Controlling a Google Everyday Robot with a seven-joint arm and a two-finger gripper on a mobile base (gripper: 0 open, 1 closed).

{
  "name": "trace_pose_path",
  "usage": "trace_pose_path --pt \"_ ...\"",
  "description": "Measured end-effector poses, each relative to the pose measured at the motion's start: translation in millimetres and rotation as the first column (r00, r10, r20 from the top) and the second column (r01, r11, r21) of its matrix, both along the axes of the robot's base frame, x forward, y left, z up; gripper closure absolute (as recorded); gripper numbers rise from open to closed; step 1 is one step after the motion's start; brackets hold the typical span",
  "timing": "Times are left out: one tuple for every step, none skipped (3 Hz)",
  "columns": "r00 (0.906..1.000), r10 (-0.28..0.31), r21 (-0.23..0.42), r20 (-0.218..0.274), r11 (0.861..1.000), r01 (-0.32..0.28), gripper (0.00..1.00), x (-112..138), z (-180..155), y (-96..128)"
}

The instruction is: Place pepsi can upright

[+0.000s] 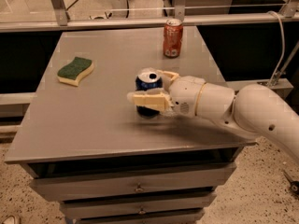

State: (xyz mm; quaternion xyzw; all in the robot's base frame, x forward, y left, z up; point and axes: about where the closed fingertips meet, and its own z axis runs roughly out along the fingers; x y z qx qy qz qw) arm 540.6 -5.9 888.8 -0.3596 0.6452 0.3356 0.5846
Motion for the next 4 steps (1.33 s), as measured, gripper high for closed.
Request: trace_pose_path --pt "0.9995 0.002 0.007 -0.03 1.0 -0.001 0.0 -2.8 0.7 -14.3" --pt "0.9978 -0.009 0.021 -0.066 1.0 0.01 0.0 -4.0 15.4 -59.5" --pt "0.996 -0.032 0.024 -0.084 0.999 0.034 0.0 -7.5 44.9 -125.0" --pt "0.9976 -0.013 0.022 -0.068 1.0 0.014 0.0 -11.1 59.0 -135.2"
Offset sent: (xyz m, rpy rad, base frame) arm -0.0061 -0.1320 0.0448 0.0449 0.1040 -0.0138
